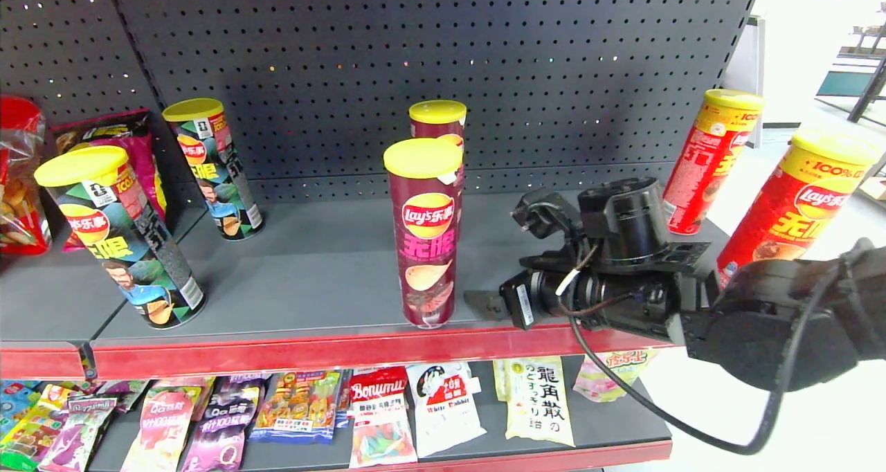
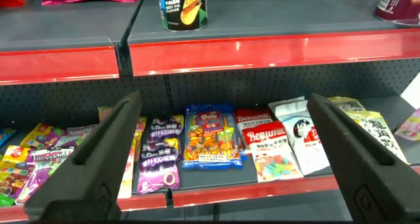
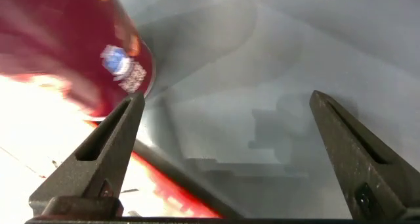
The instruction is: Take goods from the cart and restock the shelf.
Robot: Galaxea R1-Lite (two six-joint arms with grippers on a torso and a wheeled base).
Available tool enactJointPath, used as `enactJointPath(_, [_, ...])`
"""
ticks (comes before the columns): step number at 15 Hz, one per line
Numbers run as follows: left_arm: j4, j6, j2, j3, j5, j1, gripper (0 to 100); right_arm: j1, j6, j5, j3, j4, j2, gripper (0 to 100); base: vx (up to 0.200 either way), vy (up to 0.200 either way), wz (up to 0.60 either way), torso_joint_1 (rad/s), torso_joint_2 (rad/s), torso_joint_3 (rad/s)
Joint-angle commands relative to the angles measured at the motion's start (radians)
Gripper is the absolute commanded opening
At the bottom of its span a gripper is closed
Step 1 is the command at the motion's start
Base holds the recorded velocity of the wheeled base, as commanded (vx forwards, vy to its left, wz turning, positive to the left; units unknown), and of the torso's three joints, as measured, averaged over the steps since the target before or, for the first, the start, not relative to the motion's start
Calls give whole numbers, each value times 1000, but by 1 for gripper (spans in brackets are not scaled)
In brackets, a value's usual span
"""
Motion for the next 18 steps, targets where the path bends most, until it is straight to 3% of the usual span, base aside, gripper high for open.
enactJointPath(1, [0, 0, -1, 0, 0, 1, 100, 1, 1, 2, 134, 3, -197, 100, 0, 0, 0, 0, 0, 0])
enactJointPath(3, [0, 0, -1, 0, 0, 1, 100, -2, 7, 2, 240, 11, -332, 100, 0, 0, 0, 0, 0, 0])
enactJointPath(6, [0, 0, -1, 0, 0, 1, 100, -22, 47, -1, 286, 34, -451, 100, 0, 0, 0, 0, 0, 0])
enactJointPath(10, [0, 0, -1, 0, 0, 1, 100, -54, 41, 19, 484, 57, -700, 100, 0, 0, 0, 0, 0, 0])
enactJointPath(14, [0, 0, -1, 0, 0, 1, 100, -258, -74, 203, 653, 221, -1001, 100, 0, 0, 0, 0, 0, 0])
enactJointPath(15, [0, 0, -1, 0, 0, 1, 100, -387, -183, 257, 729, 272, -1148, 100, 0, 0, 0, 0, 0, 0])
enactJointPath(18, [0, 0, -1, 0, 0, 1, 100, -543, -200, 265, 832, 270, -1344, 100, 0, 0, 0, 0, 0, 0])
